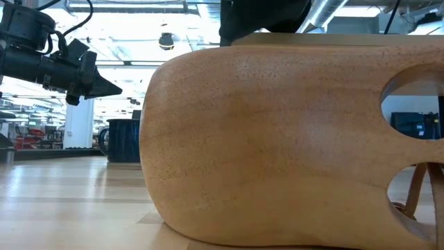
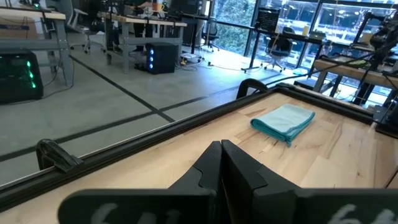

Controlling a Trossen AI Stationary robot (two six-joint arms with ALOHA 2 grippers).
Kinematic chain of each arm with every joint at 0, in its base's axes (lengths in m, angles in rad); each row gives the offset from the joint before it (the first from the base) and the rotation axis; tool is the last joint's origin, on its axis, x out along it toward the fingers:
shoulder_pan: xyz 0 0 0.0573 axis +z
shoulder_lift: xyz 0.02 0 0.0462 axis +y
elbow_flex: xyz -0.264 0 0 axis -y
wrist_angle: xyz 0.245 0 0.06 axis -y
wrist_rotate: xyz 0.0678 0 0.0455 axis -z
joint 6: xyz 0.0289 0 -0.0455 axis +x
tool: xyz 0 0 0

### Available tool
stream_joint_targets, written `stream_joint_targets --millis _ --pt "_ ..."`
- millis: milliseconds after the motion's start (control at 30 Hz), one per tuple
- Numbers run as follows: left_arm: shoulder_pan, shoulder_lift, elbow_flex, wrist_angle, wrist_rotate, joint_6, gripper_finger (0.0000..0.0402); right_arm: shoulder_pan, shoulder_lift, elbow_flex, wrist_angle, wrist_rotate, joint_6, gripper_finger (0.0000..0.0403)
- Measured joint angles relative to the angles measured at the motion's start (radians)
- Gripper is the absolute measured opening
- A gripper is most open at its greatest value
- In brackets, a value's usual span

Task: Stack small to large cups/mugs on shelf
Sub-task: Put the brown mug on the shelf

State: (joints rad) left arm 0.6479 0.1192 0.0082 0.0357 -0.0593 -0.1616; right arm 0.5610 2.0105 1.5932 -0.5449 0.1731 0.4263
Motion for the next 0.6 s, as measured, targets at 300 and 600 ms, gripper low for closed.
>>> stream_joint_targets --millis 300,600 --pt "0.000 0.000 0.000 0.000 0.000 0.000 0.0000 0.008 0.000 0.000 -0.002 0.008 0.021 0.0188" --pt "0.000 0.000 0.000 0.000 0.000 0.000 0.0000 0.029 -0.003 0.000 -0.050 0.001 0.063 0.0188"
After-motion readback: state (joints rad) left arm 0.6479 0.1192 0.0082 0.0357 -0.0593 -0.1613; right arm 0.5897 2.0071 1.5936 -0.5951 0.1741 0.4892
